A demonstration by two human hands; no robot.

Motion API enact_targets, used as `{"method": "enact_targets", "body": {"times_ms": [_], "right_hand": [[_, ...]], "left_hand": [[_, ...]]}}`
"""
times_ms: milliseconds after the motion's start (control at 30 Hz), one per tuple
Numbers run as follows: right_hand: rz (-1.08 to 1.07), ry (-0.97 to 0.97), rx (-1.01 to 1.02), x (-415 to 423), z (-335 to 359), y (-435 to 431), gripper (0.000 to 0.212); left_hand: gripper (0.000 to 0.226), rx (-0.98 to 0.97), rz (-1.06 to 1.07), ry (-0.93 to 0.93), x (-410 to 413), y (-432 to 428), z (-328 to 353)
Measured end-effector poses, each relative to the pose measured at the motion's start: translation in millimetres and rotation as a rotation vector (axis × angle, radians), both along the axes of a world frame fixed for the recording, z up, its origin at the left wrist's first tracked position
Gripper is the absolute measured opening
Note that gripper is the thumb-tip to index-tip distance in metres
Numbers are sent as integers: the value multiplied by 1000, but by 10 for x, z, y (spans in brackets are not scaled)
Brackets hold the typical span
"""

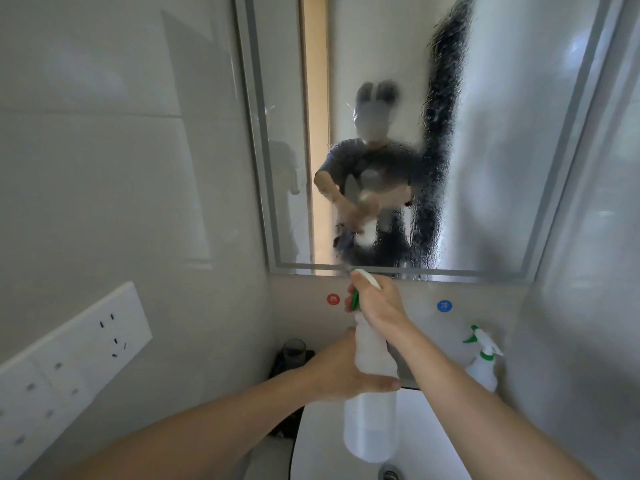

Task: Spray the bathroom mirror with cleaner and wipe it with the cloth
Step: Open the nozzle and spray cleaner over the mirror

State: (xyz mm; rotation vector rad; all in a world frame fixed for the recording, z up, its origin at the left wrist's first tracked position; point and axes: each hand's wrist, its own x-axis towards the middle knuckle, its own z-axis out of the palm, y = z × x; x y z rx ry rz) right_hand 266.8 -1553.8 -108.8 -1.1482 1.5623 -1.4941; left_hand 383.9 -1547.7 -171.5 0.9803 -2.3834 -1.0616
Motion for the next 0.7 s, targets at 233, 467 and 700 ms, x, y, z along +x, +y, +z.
{"method": "enact_targets", "body": {"times_ms": [233,467,700], "right_hand": [[26,42,54,110,21,-74,37],[147,95,-4,201,32,-216,43],[178,-28,44,288,-28,-272,31]], "left_hand": [[74,-14,21,32,96,34,21],[60,17,102,8,167,29,59],[69,3,141,11,271,33,9]]}}
